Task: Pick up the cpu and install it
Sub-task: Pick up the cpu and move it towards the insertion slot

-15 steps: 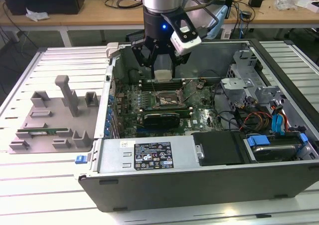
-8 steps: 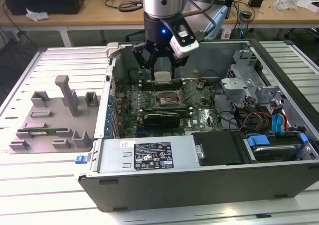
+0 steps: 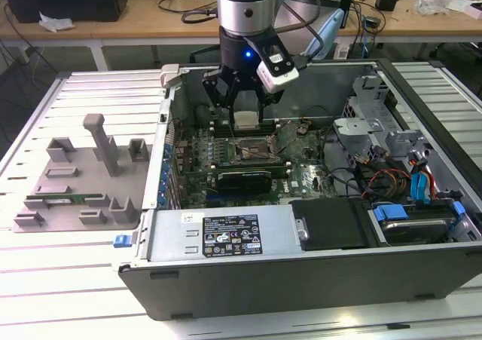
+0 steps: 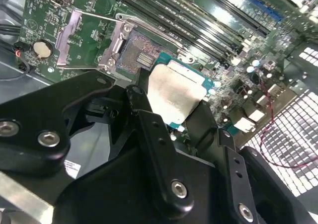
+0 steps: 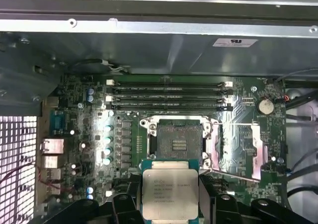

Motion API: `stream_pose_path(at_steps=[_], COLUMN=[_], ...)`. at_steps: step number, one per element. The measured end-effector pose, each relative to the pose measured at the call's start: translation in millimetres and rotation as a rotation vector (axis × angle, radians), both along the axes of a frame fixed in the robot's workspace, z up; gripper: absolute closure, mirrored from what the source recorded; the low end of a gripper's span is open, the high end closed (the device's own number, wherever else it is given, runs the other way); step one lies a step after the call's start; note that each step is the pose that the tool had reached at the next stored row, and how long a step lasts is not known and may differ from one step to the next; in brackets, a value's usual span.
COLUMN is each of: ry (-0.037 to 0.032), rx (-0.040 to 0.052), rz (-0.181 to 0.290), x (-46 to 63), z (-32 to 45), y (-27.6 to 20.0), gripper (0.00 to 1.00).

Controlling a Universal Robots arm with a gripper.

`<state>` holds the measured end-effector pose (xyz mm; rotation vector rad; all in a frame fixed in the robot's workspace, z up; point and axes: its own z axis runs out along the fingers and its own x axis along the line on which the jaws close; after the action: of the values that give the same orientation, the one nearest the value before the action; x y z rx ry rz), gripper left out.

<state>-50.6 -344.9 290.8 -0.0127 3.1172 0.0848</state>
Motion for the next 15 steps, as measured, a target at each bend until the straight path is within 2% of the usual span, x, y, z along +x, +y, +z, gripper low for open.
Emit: stream_pose_path(at_steps=[5,7,15], ry=[0.0028,0.0062,0.0079], rx=[0.0002,0.0000,0.0001], rz=[0.002,0.003,0.005], x=[3.6,6.7,11.6], z=[-9.0,-13.8,-25.8], y=[5.8,8.1,12.8], gripper=[0.45,0.45,0.45])
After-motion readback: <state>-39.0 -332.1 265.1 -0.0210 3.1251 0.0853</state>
